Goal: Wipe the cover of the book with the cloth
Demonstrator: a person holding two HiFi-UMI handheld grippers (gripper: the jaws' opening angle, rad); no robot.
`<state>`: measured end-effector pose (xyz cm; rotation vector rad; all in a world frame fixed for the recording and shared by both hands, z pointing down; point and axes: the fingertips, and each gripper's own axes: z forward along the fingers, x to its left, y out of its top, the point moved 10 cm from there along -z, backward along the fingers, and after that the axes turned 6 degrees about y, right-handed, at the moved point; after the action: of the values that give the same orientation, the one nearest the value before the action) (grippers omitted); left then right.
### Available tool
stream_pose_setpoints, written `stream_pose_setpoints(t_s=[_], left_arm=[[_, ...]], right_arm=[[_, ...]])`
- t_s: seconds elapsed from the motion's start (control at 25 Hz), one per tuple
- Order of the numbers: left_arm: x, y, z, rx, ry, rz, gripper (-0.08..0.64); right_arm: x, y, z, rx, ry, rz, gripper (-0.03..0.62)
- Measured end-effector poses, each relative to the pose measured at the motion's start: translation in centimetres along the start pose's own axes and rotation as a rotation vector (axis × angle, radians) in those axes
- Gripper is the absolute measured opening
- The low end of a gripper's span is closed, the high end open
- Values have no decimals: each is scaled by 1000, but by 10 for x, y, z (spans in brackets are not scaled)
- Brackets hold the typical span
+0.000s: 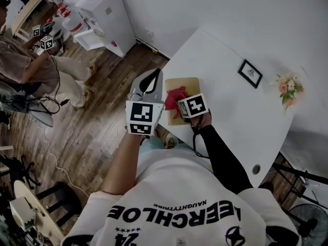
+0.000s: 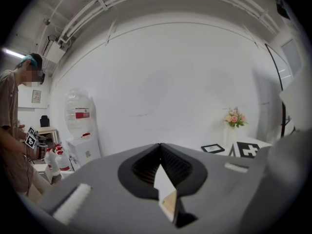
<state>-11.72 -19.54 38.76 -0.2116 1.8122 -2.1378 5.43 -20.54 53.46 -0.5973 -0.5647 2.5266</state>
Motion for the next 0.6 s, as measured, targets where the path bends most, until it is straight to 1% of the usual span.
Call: stream_pose_setpoints(t_s=[0.08, 0.2, 0.4, 0.52, 0.6], left_arm=[[-3, 1, 2, -5, -13, -2, 55], [-9, 1, 7, -10, -34, -2, 55], [-20, 3, 10, -12, -56, 6, 55], [-22, 3, 9, -10, -59, 8, 55], [-22, 2, 8, -6, -57, 7, 55]], right_arm=[[-11, -5, -7, -3, -35, 16, 147], [-33, -15, -19, -17, -69, 76, 147], [-62, -30, -36, -31, -130, 142, 149], [-71, -35, -39, -50, -127, 198, 149], [-69, -34, -40, -53, -133, 189, 149]])
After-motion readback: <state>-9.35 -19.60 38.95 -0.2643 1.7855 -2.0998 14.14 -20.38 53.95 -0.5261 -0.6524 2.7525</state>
